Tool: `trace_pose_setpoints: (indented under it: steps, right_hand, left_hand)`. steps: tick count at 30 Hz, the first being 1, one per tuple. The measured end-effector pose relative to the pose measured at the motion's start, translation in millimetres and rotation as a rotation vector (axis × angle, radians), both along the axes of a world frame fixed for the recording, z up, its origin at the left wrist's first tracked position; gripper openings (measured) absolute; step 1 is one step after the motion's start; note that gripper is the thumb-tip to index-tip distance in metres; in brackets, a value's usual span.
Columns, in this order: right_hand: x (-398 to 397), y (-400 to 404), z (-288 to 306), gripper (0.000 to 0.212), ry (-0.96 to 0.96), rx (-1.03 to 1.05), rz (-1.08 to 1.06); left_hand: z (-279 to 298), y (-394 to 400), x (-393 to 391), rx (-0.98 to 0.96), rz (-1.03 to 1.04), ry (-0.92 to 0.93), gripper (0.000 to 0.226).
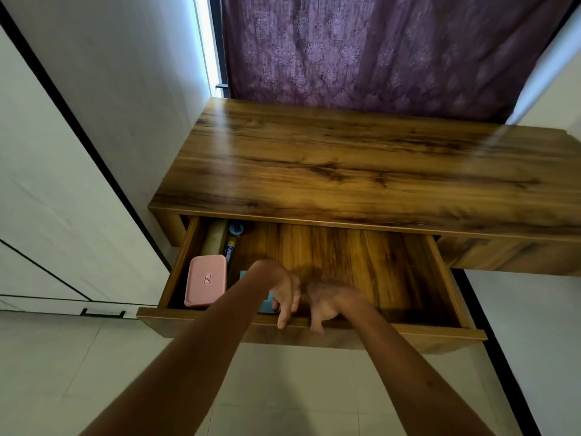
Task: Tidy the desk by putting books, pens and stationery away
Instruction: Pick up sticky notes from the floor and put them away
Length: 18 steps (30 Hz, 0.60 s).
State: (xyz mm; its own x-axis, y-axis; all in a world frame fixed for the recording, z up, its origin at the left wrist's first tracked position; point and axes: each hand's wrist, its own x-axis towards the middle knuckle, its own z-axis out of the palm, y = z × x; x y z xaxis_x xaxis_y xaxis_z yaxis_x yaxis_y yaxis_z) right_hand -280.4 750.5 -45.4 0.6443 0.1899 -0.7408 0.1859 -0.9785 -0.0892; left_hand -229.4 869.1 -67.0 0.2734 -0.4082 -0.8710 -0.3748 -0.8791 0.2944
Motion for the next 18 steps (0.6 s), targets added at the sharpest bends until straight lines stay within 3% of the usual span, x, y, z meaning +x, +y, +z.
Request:
trace_pose_setpoints:
  steps: [4,6,10,13,18]
  right_hand:
    - [2.3,-6.3,-4.1,0.099,-0.288,-0.011,0.008]
    - [6.1,-7.4,-7.7,0.102,-0.467,-0.011,0.010]
    - [23.3,-9.9,-14.3,0.133,-0.678,-0.045,-0.043]
    - [41.6,-12.9,-17.8,0.138,-0.709,-0.078,-0.091]
    - [73.7,-25.2,-24.9,0.126,-0.625,-0.039,-0.128]
  left_hand:
    - [5.3,7.1,10.4,-0.077,0.011,-0.179,0.059]
    - [8.8,11.3,15.8,-0.111,-0.011,-0.427,0.075]
    - [14.3,12.2,28.0,-0.070,-0.117,-0.839,0.116]
    - [11.6,12.1,44.4,-0.040,-0.074,-0.899,0.134]
    - [10.7,10.0,72.7,-0.007,-0.086,-0.804,0.124]
